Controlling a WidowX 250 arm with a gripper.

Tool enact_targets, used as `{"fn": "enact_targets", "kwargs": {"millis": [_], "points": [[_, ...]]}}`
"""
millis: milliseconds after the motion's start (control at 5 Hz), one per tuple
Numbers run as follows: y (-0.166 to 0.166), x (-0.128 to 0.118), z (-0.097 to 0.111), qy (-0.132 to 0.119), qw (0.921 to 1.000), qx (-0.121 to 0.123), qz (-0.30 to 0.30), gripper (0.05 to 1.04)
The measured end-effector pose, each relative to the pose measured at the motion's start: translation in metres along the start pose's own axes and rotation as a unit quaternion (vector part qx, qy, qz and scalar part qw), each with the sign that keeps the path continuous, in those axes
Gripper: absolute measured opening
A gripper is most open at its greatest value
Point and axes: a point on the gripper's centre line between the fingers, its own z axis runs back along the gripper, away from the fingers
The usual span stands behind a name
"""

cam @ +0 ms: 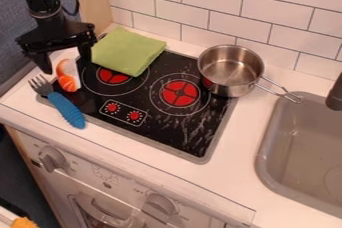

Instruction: Move the orange object to the top side of the blue spoon

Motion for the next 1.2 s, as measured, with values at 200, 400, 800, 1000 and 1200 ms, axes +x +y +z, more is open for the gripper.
{"fn": "enact_targets", "kwargs": {"millis": [200, 400, 800, 1000, 1200], "points": [[-0.008, 0.007, 0.026, -0.032, 0.9995, 0.000, -0.006, 1.001], [-0.015, 0.007, 0.037, -0.062, 0.9979, 0.010, -0.018, 1.001], [-0.015, 0.007, 0.038, -0.063, 0.9978, 0.010, -0.015, 1.001], [-0.015, 0.007, 0.037, -0.063, 0.9979, 0.010, -0.016, 1.001], [-0.015, 0.007, 0.037, -0.063, 0.9979, 0.010, -0.015, 1.001]]}}
